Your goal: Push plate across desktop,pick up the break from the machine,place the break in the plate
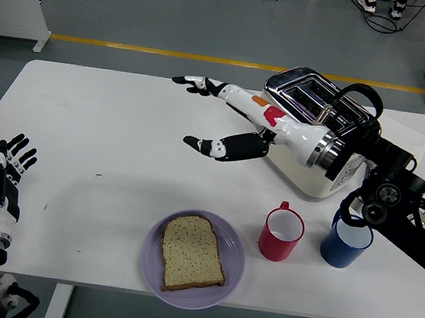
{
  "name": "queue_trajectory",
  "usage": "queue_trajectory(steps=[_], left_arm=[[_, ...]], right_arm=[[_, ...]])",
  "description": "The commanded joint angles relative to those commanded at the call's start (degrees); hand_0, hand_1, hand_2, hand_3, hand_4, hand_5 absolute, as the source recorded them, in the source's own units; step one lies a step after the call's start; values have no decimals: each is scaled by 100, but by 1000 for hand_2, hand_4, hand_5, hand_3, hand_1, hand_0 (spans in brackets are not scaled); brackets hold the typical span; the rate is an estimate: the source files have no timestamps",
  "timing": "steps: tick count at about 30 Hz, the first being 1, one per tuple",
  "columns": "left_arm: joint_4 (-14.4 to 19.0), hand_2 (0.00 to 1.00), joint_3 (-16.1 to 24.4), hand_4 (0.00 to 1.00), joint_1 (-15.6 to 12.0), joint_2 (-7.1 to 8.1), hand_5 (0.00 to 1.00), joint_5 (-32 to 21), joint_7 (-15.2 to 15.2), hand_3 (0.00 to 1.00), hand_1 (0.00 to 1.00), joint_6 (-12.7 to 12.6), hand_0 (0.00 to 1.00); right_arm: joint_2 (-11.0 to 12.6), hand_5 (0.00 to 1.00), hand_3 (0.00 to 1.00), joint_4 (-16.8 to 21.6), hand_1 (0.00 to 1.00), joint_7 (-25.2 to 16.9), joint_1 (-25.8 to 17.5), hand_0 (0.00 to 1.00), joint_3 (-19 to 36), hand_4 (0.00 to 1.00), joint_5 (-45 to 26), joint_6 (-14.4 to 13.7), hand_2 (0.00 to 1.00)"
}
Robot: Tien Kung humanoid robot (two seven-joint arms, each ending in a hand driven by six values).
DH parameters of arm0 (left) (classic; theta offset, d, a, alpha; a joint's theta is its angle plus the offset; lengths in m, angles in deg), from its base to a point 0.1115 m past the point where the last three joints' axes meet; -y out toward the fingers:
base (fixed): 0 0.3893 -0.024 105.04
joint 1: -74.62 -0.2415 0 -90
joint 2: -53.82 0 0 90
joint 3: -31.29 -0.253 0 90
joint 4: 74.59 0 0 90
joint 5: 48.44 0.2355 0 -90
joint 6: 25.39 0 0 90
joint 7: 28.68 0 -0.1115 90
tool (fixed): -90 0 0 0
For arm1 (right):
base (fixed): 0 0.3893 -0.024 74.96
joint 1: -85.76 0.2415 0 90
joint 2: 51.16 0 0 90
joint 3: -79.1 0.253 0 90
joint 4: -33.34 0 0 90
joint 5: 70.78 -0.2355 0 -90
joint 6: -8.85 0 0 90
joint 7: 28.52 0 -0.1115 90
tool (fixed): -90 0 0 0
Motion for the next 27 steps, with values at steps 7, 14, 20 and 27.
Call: queue_trajectory(steps=[7, 14, 20, 27], left_arm=[[238, 842, 64, 549, 15, 0, 998, -55, 6, 755, 767, -57, 766], [405, 839, 14, 548, 48, 0, 998, -84, -25, 753, 767, -60, 766], [494, 841, -38, 549, 77, 0, 998, -113, -51, 753, 767, -33, 766], [693, 840, 13, 549, 133, 0, 998, -335, -146, 753, 767, 61, 766]], right_arm=[[121, 391, 837, -131, 844, 8, -1213, 855, 1676, 551, -1085, -535, 880], [-512, 443, 828, -829, 842, 266, -2323, 852, 3352, 539, -1998, -427, 879], [-849, 513, 825, -1481, 832, 283, -3027, 850, 4787, 526, -2670, -282, 868], [-1056, 536, 817, -1569, 823, 126, -3621, 836, 5634, 527, -3193, 61, 851]])
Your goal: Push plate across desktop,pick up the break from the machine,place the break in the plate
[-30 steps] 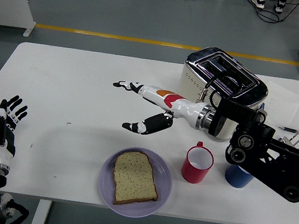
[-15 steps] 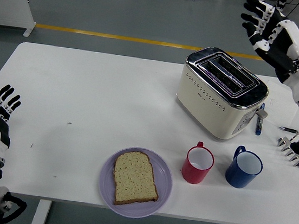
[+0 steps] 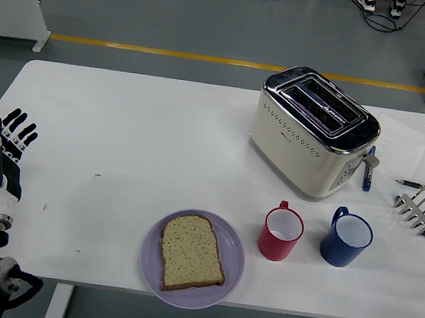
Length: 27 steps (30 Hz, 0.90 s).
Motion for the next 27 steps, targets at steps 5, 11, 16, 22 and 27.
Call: queue_trajectory(steps=[5, 11, 16, 22, 27], left_arm=[[178, 838, 86, 550, 44, 0, 998, -162, -90, 754, 767, 83, 766], [360, 838, 193, 553, 119, 0, 998, -217, -256, 759, 768, 192, 769], [372, 839, 246, 555, 138, 0, 998, -277, -390, 759, 771, 324, 774], [385, 841, 265, 561, 132, 0, 998, -889, -806, 766, 779, 809, 786], [468, 843, 434, 563, 124, 0, 998, -1268, -1607, 767, 782, 1322, 796]], right_arm=[[-119, 496, 817, -273, 821, 76, -230, 833, 55, 539, 4, 85, 852], [-227, 515, 816, -562, 823, 134, -364, 850, 124, 535, 48, 298, 849], [-233, 541, 822, -719, 830, 163, -386, 872, 140, 532, 169, 583, 856], [-257, 592, 827, -911, 827, 274, -373, 871, 186, 532, 520, 861, 859], [-264, 601, 821, -940, 823, 314, -349, 867, 163, 531, 637, 954, 849]])
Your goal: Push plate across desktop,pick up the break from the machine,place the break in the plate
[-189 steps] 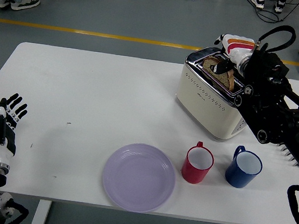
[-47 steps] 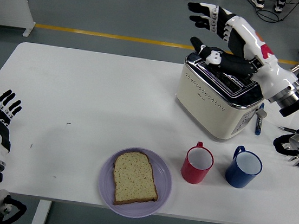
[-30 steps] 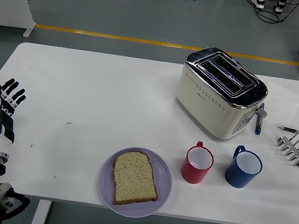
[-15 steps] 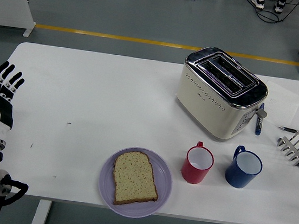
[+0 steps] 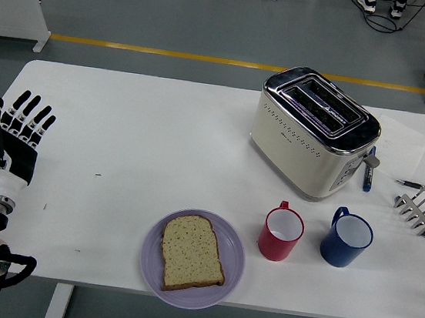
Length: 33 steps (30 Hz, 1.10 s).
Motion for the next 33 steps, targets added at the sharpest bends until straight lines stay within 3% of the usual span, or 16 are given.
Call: queue_trajectory(steps=[4, 11, 15, 16, 26, 30, 33], left_arm=[[87, 845, 98, 570, -5, 0, 998, 201, -461, 770, 792, 248, 807], [233, 849, 193, 570, -19, 0, 998, 591, -915, 775, 798, 499, 812], [257, 849, 238, 570, -17, 0, 998, 784, -1009, 775, 798, 520, 812], [258, 844, 246, 569, -16, 0, 998, 841, -1021, 775, 797, 517, 814], [249, 844, 302, 570, -25, 0, 998, 928, -1067, 775, 797, 592, 813], [168, 829, 362, 570, 1, 0, 998, 1014, -928, 762, 791, 420, 812], [164, 829, 358, 570, -13, 0, 998, 1027, -906, 762, 791, 431, 812]], right_arm=[[-8, 606, 819, -28, 821, 13, 12, 866, -7, 535, 130, 3, 845], [-1, 612, 815, -64, 819, 23, 16, 861, -6, 539, 425, 4, 843], [-13, 612, 815, -103, 819, -6, 48, 861, -94, 539, 589, -51, 843], [-18, 661, 805, -109, 815, -13, 54, 856, -109, 547, 600, -57, 837], [1, 663, 801, -138, 812, -19, 92, 855, -104, 548, 897, 28, 831], [-5, 664, 781, -204, 806, 13, 101, 843, -134, 549, 826, 66, 816], [1, 664, 781, -206, 806, 14, 99, 843, -143, 549, 827, 82, 816]])
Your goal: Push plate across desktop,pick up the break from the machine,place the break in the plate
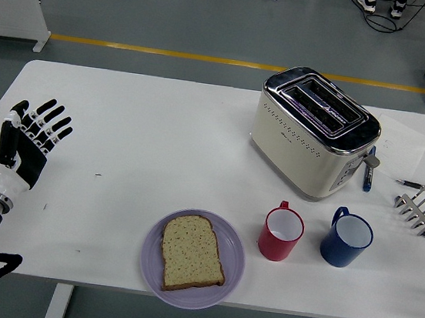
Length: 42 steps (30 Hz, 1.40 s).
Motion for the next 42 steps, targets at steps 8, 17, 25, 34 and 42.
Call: queue_trajectory(steps=[8, 17, 25, 34, 42], left_arm=[[-11, 833, -41, 569, -33, 0, 998, -12, 19, 761, 792, 37, 812], [-300, 833, -309, 569, -121, 0, 998, -1239, 602, 762, 792, 55, 813], [-454, 825, -324, 563, -225, 0, 998, -2092, 760, 750, 789, 72, 797], [-475, 824, -304, 560, -240, 0, 998, -2081, 669, 751, 788, 117, 790], [-456, 822, -332, 561, -214, 0, 998, -2080, 683, 751, 786, 138, 786]], right_arm=[[14, 664, 777, -10, 805, 0, -29, 841, 37, 548, 3, -11, 809], [-27, 662, 779, -96, 798, 60, -66, 834, 38, 547, -1332, -165, 805], [-49, 658, 779, -106, 789, 158, -94, 819, 82, 536, -2130, -142, 798], [-60, 655, 779, -146, 788, 230, -127, 817, 94, 535, -2039, -47, 798], [-53, 651, 778, -148, 786, 231, -150, 815, 181, 526, -2060, -51, 795]])
